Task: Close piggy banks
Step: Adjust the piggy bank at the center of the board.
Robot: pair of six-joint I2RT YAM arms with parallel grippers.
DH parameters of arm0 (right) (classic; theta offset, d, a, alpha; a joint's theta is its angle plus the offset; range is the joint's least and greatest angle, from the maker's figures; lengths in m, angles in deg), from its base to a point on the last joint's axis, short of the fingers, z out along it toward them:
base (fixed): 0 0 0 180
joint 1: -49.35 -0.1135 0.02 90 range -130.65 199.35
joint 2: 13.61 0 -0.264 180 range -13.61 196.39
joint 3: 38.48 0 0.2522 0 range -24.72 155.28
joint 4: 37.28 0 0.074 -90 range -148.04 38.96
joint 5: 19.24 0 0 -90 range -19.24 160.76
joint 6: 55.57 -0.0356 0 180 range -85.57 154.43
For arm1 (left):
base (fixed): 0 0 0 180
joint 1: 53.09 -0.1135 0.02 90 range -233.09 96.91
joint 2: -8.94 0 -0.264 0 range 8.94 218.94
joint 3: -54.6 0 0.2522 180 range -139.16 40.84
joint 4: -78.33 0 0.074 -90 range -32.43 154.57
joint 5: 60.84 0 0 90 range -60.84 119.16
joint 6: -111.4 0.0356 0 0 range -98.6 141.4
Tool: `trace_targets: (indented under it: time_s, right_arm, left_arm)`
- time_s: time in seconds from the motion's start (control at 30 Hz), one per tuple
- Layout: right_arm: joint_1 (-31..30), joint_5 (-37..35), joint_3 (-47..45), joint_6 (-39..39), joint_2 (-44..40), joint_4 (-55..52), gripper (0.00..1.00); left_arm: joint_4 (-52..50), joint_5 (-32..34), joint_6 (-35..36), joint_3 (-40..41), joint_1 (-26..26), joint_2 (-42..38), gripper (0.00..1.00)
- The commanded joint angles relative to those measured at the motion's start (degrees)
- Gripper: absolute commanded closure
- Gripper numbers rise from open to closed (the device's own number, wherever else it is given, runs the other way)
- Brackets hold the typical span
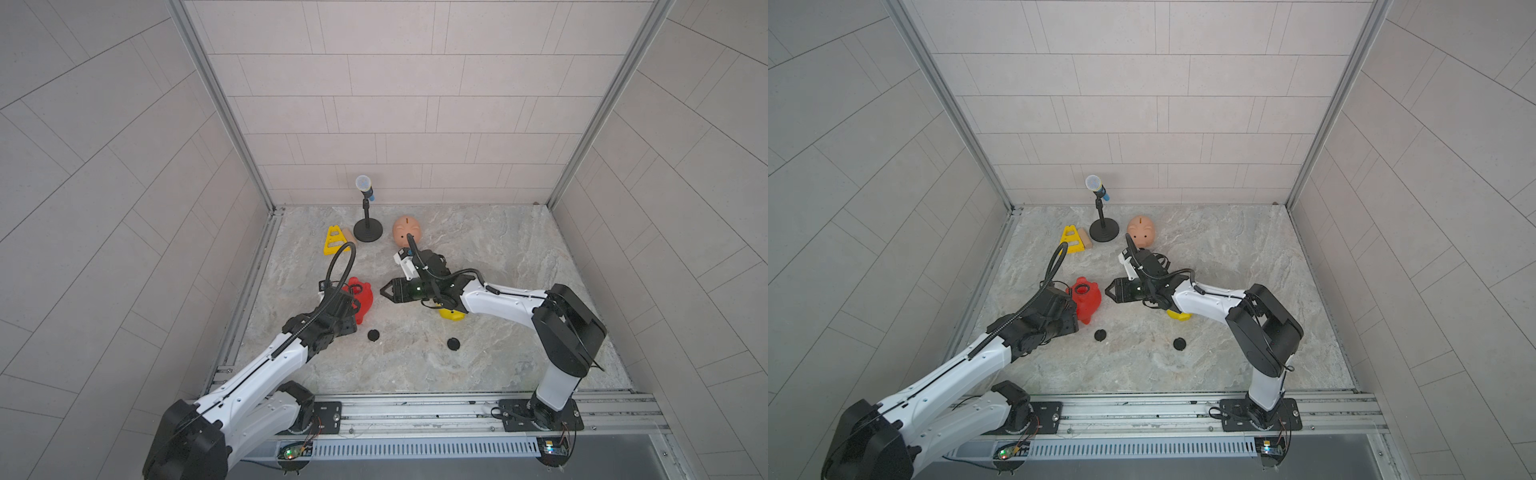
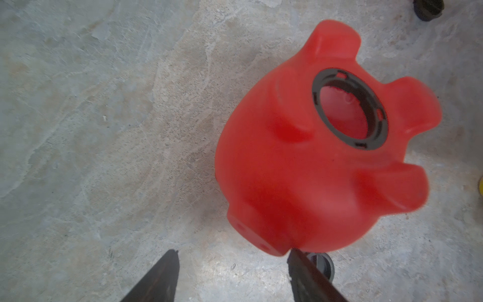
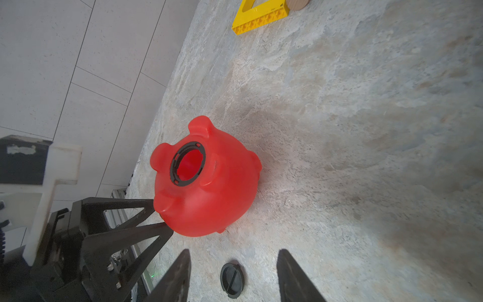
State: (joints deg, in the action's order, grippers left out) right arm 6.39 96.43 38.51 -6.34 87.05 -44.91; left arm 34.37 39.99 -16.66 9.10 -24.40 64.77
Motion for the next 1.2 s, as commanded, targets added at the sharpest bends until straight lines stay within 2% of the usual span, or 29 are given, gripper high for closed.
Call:
trace_targets:
  time_s: [0.0,0.2,0.43,0.87,1.17]
  right_arm:
    - [-0.02,0.1,1.66,0.37,1.06,-0.41,0.46]
    - [-1.1,-2.26,5.73,5.52,3.05,-5.14,0.46]
    - [-2.03,-1.67,11.38,5.87,8.15,-7.14,0.46]
    - [-1.95,-4.12,14.36,7.37,10.58,-9.16,0.47]
    - [-1.45,-5.22,16.66,6.76,12.57,-9.43,0.47]
  left_arm:
    - [-1.88,3.7,-1.11,0.91,-0.12,-0.68,0.3]
    - [-2.46,6.12,-2.44,1.38,-0.25,-1.12,0.3]
    - [-3.29,7.46,-2.93,1.36,-1.33,-2.38,0.3]
    - [-2.11,6.64,-2.61,1.51,-3.85,-3.76,0.3]
    - [-0.85,2.82,-1.61,2.69,-3.94,-4.4,0.3]
